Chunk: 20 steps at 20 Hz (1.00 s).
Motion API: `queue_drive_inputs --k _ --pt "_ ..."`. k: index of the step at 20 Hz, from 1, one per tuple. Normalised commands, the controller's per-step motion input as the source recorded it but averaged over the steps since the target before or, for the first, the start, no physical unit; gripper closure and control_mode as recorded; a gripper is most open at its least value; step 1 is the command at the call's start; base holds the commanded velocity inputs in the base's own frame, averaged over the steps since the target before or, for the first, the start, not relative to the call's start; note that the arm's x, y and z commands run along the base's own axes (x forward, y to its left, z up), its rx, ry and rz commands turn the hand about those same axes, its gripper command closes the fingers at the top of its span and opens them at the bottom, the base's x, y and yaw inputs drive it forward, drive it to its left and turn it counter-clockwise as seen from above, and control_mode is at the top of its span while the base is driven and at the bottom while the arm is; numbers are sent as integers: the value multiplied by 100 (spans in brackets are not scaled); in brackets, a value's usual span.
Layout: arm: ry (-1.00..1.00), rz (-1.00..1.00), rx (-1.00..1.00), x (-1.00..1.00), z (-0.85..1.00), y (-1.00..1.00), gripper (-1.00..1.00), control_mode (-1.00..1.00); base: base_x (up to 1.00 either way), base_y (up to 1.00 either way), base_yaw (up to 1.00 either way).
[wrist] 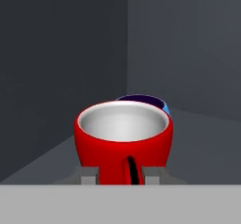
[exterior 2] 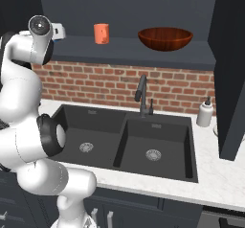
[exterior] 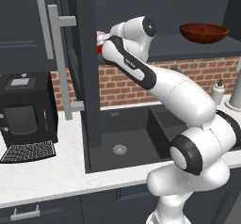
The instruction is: Gather all objects into one cabinet and sort the glasses and bowls to opposite sides.
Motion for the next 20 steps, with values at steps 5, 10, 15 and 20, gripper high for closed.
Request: queue_drive_inputs --k 5,10,15,20 --pt "0 0 0 0 0 0 -100 -100 0 0 0" --pt "0 0 0 0 0 0 -100 -100 0 0 0" --pt "0 0 0 0 0 0 -100 -100 0 0 0" --pt "0 0 0 -2 0 0 -100 -100 0 0 0"
